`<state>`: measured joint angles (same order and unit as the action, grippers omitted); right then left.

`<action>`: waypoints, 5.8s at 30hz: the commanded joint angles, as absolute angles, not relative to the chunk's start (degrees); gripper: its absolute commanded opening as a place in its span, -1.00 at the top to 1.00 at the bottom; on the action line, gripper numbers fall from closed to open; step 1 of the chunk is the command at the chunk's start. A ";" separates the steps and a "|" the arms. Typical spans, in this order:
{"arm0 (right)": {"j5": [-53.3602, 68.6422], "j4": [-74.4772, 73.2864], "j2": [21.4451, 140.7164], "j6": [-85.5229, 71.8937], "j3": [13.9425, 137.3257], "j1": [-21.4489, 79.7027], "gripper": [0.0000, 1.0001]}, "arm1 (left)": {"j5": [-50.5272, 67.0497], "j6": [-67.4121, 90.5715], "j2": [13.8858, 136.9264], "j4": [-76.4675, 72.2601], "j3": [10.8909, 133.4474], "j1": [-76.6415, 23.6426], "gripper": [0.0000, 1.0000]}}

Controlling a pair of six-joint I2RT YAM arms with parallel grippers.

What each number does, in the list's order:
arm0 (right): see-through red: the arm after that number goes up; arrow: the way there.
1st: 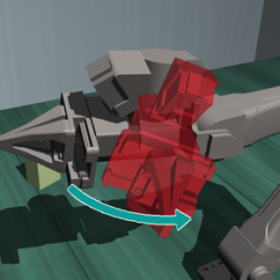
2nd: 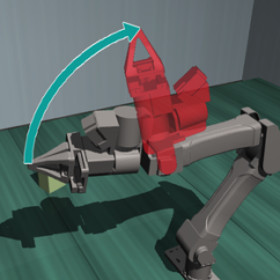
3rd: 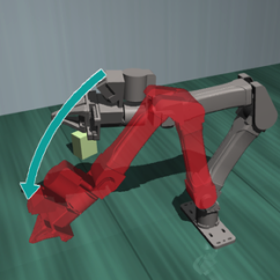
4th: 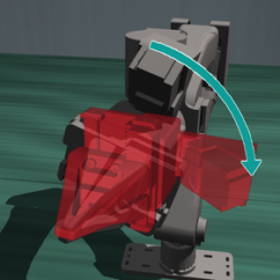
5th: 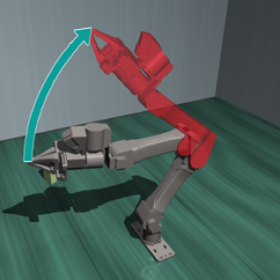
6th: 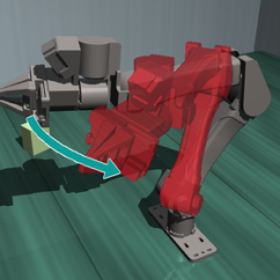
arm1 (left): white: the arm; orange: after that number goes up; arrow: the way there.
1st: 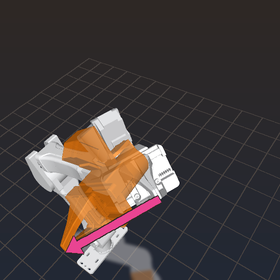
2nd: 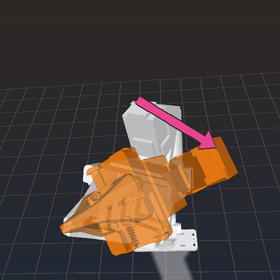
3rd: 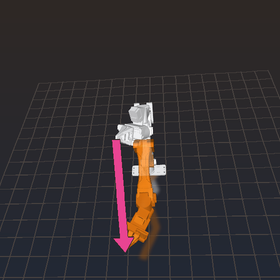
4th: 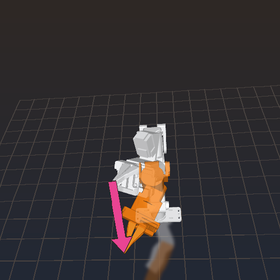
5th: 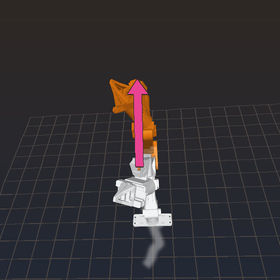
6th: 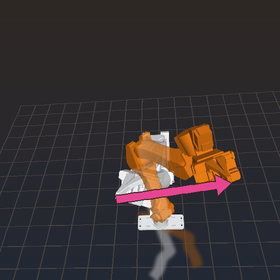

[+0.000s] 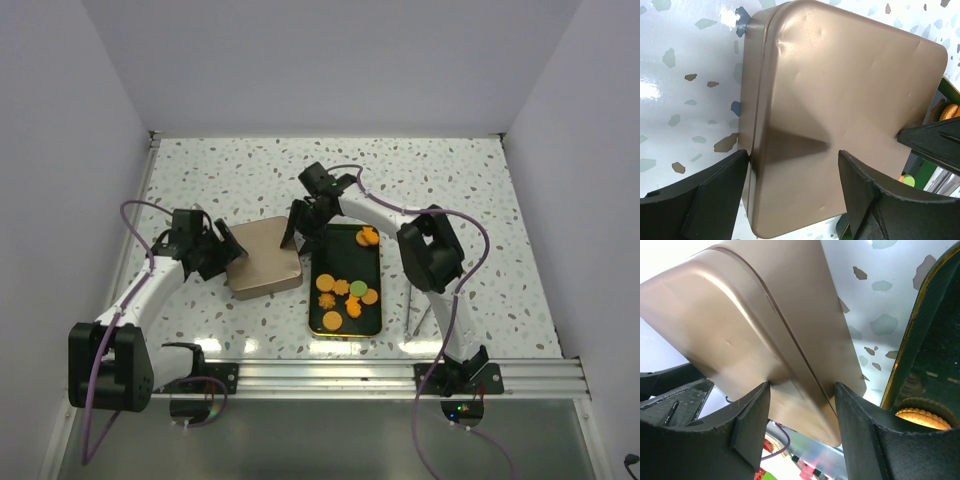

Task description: Pack the cookies

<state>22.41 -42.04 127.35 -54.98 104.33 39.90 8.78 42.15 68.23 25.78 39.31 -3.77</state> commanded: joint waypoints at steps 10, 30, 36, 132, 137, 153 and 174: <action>21.88 -42.19 127.35 -54.41 106.43 40.52 -0.15 | 5.80 39.90 68.47 27.77 42.89 -3.61 -0.24; 21.53 -43.59 125.51 -51.60 105.64 37.88 -0.16 | 2.73 37.88 71.63 30.23 43.32 -0.26 -0.04; 21.45 -46.05 124.02 -49.75 110.46 37.00 -0.17 | 0.27 35.95 70.49 34.45 51.58 -0.26 -0.26; -37.36 33.75 73.47 -5.20 27.18 19.87 -0.97 | -9.84 -0.97 86.49 -77.78 9.67 -3.52 -1.00; -37.09 39.12 79.98 -7.90 25.04 15.47 -0.98 | -9.84 -0.97 86.57 -77.78 9.58 -3.52 -1.00; -25.05 62.44 87.13 -3.15 16.17 10.90 -0.97 | -9.84 -0.97 86.57 -77.78 9.67 -3.52 -1.00; -18.81 61.53 88.95 -0.35 18.98 10.90 -0.97 | -9.84 -0.97 86.57 -77.78 9.67 -3.52 -1.00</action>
<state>-19.73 59.18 88.95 -1.21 17.34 11.18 -9.78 0.34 86.61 -72.36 9.82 -3.20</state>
